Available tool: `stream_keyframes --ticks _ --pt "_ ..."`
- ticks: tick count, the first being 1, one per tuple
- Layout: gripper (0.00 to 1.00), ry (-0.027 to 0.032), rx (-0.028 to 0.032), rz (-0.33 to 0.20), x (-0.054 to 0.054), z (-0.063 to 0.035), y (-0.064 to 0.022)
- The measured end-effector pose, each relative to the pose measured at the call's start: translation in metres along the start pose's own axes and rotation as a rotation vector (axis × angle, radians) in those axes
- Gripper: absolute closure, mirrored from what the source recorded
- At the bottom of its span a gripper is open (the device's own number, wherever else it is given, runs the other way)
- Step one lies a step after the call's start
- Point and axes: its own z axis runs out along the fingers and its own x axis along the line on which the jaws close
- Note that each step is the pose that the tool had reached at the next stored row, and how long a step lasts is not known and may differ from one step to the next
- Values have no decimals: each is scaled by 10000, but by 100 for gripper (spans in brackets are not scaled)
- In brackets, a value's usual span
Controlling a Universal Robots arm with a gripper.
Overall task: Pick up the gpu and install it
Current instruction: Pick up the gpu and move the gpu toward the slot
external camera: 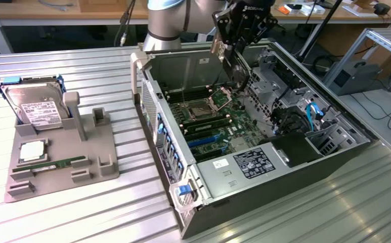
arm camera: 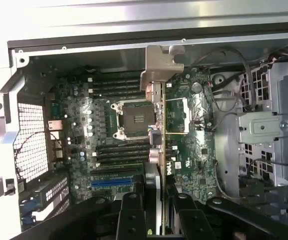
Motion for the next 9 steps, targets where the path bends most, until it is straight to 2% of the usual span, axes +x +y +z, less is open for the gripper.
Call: stream_keyframes --ticks 1,3,4,6,9 --pt "73 0 0 0 0 0 0" --pt "73 8 1 -1 -134 23 9" --pt "73 8 2 -2 -158 28 12" --pt "73 7 5 0 -157 33 11" --pt "73 6 3 -3 -62 39 2"
